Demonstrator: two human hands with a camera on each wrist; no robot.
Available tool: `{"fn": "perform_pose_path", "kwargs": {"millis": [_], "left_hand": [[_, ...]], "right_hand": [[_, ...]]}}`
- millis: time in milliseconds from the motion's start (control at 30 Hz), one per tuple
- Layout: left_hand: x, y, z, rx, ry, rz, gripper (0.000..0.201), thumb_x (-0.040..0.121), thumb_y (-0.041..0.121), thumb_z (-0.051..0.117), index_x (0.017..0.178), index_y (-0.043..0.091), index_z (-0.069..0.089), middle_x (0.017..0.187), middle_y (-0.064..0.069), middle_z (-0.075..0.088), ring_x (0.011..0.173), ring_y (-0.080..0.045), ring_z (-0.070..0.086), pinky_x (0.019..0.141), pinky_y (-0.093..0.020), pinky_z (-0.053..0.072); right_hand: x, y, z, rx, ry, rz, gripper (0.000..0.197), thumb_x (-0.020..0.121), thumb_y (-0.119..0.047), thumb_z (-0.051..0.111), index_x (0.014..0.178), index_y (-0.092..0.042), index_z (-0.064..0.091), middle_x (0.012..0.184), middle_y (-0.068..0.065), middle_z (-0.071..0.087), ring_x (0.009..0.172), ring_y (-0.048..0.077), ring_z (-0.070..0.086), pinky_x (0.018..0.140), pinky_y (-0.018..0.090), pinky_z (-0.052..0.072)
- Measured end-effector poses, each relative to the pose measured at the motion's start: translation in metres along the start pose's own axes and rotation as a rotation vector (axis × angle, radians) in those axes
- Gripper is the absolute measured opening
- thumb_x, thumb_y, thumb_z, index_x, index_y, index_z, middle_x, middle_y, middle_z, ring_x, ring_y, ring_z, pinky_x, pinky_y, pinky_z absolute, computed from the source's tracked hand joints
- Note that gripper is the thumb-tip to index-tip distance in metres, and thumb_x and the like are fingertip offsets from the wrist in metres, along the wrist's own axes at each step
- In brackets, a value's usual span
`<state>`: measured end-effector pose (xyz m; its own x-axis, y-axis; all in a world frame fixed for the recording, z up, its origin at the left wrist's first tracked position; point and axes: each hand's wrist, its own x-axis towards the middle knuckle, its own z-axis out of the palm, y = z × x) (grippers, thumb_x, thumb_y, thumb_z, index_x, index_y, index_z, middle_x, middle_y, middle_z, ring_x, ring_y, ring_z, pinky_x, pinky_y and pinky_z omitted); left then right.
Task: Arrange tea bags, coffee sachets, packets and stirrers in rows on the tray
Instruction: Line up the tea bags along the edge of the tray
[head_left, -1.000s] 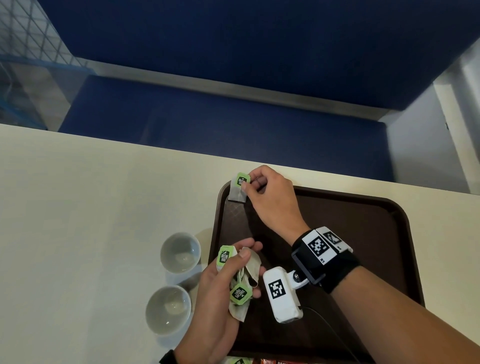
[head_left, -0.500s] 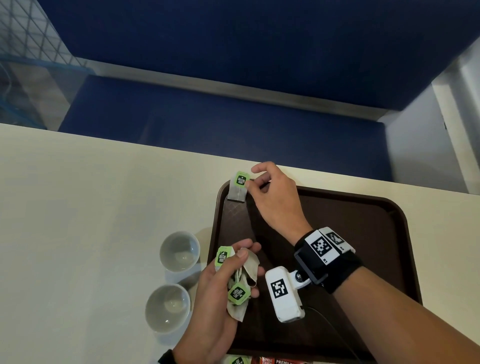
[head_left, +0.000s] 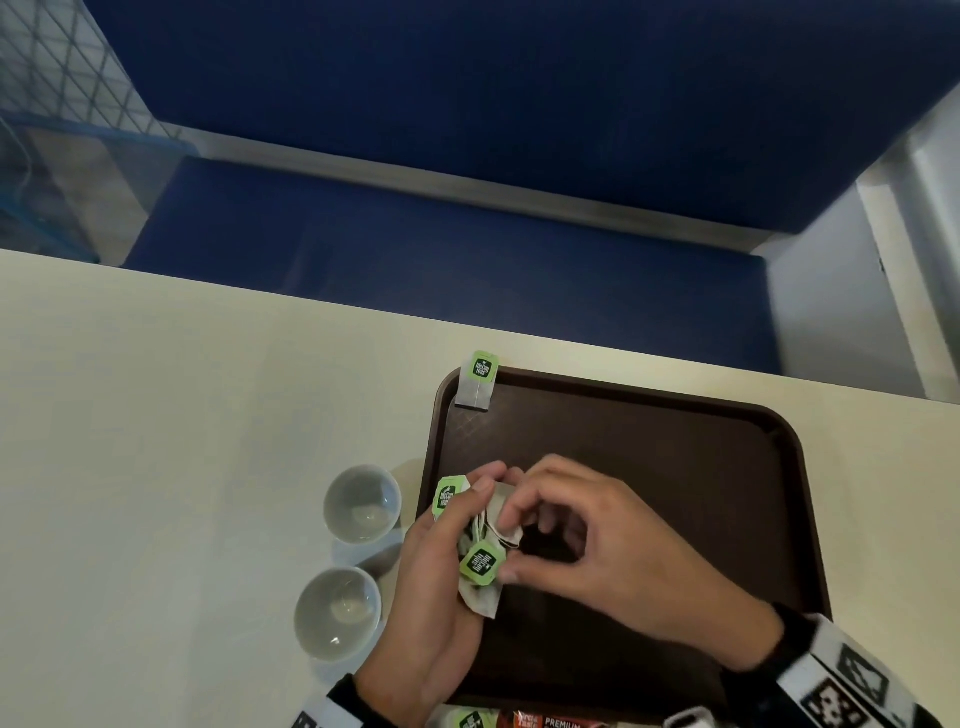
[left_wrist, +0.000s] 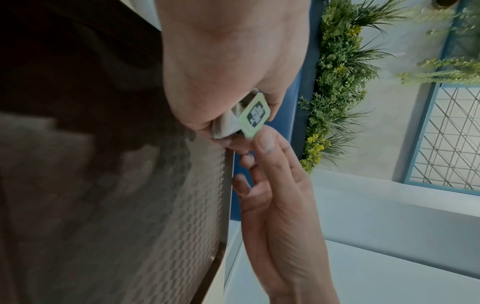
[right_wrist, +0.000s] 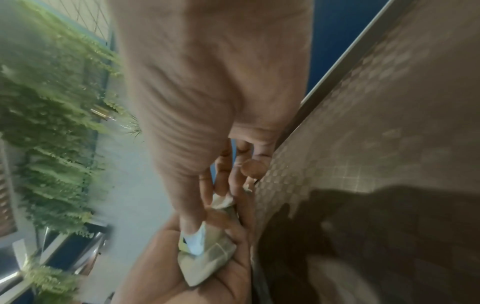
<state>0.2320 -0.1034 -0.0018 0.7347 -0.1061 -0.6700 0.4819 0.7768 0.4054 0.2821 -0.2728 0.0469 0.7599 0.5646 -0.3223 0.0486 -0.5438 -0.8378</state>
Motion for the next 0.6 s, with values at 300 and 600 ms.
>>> {"fn": "perform_pose_path", "kwargs": {"millis": [300, 600], "left_hand": [[-0.0035, -0.0056, -0.0025, -0.048, 0.04, 0.01, 0.037, 0.096, 0.02, 0.069, 0.127, 0.002, 0.074, 0.111, -0.023, 0.072, 0.085, -0.022, 0.072, 0.069, -0.03, 0.059], [-0.0073, -0.0079, -0.0069, -0.065, 0.013, -0.013, 0.036, 0.091, 0.021, 0.072, 0.122, 0.003, 0.078, 0.116, -0.023, 0.075, 0.088, -0.022, 0.076, 0.064, -0.029, 0.061]], "right_hand": [[0.0037, -0.0012, -0.0087, 0.054, 0.07, 0.034, 0.013, 0.093, -0.028, 0.083, 0.1, -0.031, 0.073, 0.108, -0.012, 0.067, 0.101, 0.016, 0.067, 0.08, 0.038, 0.058], [0.0042, 0.0017, -0.0047, -0.104, 0.063, 0.003, 0.01, 0.094, -0.034, 0.081, 0.101, -0.036, 0.074, 0.109, -0.014, 0.065, 0.102, 0.013, 0.065, 0.077, 0.019, 0.049]]}}
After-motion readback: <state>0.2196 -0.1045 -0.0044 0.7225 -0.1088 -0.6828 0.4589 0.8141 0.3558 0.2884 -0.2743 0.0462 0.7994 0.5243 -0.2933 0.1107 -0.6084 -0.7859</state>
